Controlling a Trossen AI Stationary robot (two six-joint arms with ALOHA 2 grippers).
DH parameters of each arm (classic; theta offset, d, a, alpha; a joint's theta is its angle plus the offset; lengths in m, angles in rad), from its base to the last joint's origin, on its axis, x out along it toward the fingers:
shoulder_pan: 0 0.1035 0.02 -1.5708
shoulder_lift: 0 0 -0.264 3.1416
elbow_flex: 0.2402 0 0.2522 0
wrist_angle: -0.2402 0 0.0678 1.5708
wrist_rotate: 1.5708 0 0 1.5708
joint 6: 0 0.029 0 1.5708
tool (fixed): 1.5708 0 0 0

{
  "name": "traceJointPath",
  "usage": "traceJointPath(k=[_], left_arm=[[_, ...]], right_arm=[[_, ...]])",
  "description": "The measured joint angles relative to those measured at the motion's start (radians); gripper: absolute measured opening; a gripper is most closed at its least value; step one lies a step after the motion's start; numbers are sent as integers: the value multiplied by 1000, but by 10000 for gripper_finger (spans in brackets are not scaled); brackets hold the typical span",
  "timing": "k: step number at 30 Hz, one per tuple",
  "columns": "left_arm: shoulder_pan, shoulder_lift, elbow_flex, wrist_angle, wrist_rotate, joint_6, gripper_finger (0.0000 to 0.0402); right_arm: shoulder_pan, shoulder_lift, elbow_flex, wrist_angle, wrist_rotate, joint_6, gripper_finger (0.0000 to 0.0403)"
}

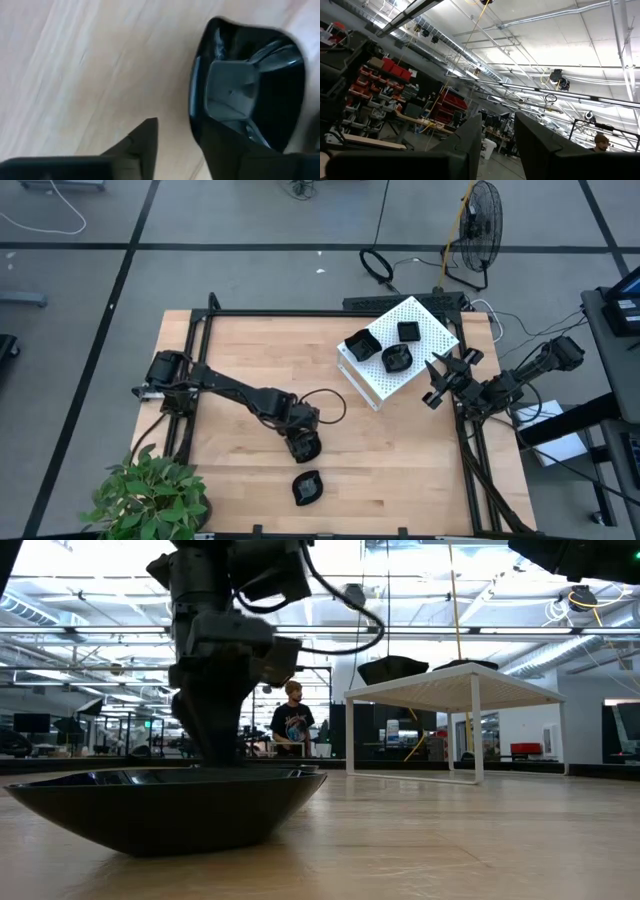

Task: Pick & Place Mini shaped plates
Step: Stack the black leaf shaped plate on top of the black leaf shaped plates on the shelf

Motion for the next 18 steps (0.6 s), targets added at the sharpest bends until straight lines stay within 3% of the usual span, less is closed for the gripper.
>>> traceJointPath(k=[6, 18], left_arm=[[0, 0, -31, 13, -1, -26, 96], [-8, 0, -32, 114, 47, 59, 92]], right_arm=[[0, 0, 0, 0, 0, 0, 102], [0, 0, 0, 0, 0, 0, 102]])
